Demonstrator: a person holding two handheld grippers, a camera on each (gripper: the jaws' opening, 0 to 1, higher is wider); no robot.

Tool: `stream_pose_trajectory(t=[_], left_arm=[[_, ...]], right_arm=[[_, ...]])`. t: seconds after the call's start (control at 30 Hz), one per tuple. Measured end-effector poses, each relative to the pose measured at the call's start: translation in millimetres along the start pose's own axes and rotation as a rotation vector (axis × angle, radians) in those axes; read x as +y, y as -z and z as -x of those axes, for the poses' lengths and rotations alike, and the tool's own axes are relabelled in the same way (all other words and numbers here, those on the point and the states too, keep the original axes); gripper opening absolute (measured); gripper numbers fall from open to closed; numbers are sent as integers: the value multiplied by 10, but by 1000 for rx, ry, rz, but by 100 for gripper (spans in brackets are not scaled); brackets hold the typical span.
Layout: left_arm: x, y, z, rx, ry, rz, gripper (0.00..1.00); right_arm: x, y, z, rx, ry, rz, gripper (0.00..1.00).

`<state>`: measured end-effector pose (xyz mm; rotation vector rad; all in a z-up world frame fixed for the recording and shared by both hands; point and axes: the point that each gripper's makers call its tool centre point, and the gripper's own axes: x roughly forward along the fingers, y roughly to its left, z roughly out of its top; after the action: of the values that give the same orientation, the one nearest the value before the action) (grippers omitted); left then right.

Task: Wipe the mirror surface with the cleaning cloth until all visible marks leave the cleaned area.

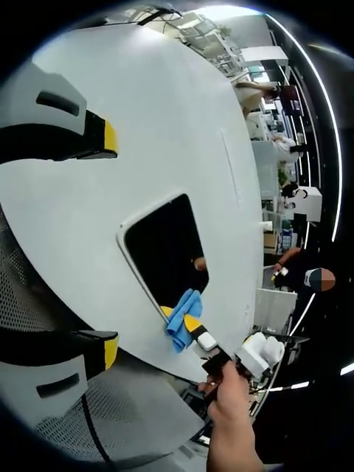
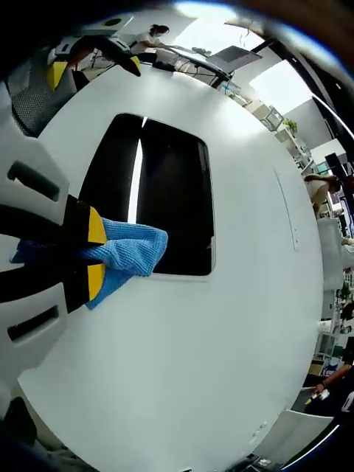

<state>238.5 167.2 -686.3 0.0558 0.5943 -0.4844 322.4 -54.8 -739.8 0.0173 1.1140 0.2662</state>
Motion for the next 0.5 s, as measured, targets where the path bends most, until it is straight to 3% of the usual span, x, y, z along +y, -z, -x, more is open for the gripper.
stream_pose_trajectory(t=[0.1, 0.23, 0.5], left_arm=[[4, -6, 0, -2, -3, -3, 95], [-2, -11, 2, -4, -2, -8, 94], [1, -22, 6, -11, 0, -4, 93]], right_arm=[[75, -8, -16, 9, -17, -30, 1], [186, -8, -46, 3, -8, 19, 1], [331, 1, -61, 13, -25, -5, 1]])
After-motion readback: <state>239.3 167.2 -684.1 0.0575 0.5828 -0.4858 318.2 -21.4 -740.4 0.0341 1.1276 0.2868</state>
